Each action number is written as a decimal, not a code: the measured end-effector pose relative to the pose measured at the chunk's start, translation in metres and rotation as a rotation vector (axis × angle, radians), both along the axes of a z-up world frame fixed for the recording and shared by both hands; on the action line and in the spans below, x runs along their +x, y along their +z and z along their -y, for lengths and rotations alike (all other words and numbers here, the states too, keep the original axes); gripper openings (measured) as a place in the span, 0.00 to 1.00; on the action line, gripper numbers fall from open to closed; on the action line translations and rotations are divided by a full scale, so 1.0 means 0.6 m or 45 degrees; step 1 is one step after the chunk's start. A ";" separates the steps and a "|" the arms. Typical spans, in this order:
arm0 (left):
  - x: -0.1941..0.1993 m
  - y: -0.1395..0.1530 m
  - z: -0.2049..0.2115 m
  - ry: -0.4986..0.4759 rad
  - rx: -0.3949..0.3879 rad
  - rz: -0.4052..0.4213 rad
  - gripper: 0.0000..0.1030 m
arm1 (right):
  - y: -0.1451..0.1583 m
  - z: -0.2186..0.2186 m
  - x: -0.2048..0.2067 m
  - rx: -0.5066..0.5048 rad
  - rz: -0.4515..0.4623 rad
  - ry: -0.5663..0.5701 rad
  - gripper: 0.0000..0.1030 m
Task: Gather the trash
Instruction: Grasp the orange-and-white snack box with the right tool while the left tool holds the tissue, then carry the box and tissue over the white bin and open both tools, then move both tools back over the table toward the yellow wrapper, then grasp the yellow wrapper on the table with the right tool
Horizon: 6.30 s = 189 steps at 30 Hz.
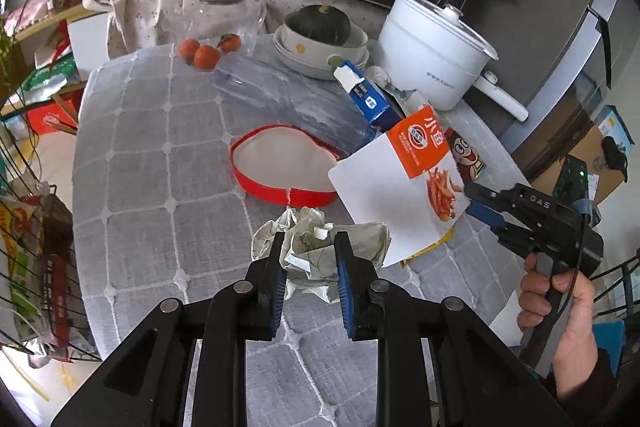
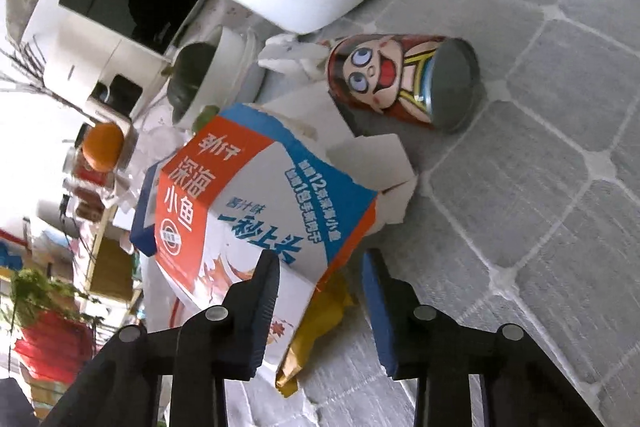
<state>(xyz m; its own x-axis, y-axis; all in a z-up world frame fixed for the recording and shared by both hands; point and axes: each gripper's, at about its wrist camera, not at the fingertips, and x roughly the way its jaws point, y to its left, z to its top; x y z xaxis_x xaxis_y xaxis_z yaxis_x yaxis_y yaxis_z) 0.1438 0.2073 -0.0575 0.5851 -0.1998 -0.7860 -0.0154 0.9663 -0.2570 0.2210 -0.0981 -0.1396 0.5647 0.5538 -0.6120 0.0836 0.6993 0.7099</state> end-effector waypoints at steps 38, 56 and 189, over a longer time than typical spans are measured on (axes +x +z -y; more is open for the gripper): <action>-0.006 0.036 0.038 -0.023 -0.031 0.080 0.23 | 0.158 -0.019 -0.062 0.029 0.430 0.260 0.01; -0.008 0.070 0.237 -0.278 -0.045 0.169 0.23 | 0.235 0.192 -0.180 -0.214 0.501 0.067 0.01; 0.115 -0.118 0.075 -0.229 0.431 -0.156 0.04 | 0.036 -0.038 -0.008 -0.623 -0.062 0.290 0.81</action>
<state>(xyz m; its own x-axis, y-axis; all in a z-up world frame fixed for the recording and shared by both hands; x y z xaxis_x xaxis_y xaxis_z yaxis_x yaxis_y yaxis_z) 0.2129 0.1620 -0.1281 0.4619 -0.0083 -0.8869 0.1508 0.9861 0.0693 0.2164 -0.0753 -0.1181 0.4285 0.3024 -0.8514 -0.0841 0.9516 0.2956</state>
